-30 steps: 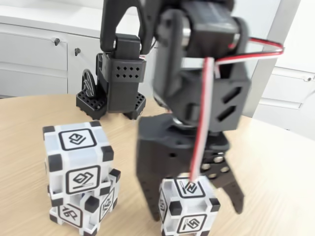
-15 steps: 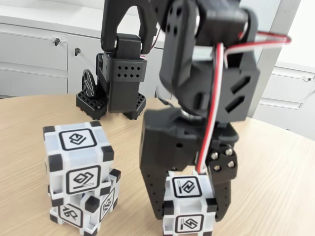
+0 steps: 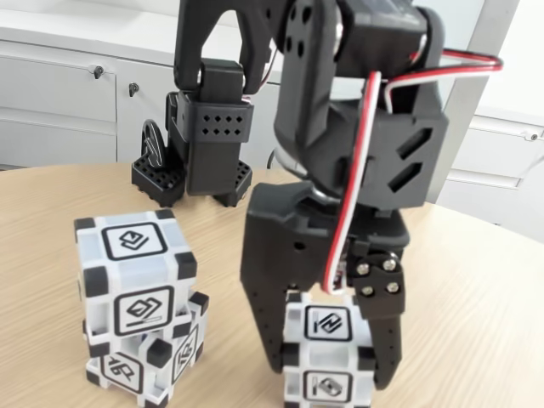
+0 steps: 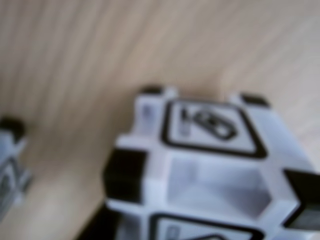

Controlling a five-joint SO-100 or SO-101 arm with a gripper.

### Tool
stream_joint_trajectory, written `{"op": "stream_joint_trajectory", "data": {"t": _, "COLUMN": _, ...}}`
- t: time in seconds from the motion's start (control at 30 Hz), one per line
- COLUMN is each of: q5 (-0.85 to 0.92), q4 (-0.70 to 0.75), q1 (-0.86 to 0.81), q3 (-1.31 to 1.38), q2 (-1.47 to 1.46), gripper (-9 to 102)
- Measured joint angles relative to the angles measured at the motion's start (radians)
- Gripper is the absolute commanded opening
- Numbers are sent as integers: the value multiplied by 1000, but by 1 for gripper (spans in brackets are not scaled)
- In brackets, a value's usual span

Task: Stack cubes from left to right.

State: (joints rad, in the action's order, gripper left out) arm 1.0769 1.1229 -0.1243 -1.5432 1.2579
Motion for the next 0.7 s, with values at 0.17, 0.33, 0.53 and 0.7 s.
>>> {"op": "stream_joint_trajectory", "data": {"t": 0.17, "q5": -129, "q4": 0, "q1": -2, "q3": 0, "q2": 103, "gripper": 10}}
{"op": "stream_joint_trajectory", "data": {"t": 0.33, "q5": -318, "q4": 0, "q1": 2, "q3": 0, "q2": 241, "gripper": 10}}
{"op": "stream_joint_trajectory", "data": {"t": 0.53, "q5": -560, "q4": 2, "q1": -3, "q3": 0, "q2": 437, "gripper": 12}}
{"op": "stream_joint_trajectory", "data": {"t": 0.7, "q5": -672, "q4": 95, "q1": -3, "q3": 18, "q2": 548, "gripper": 13}}
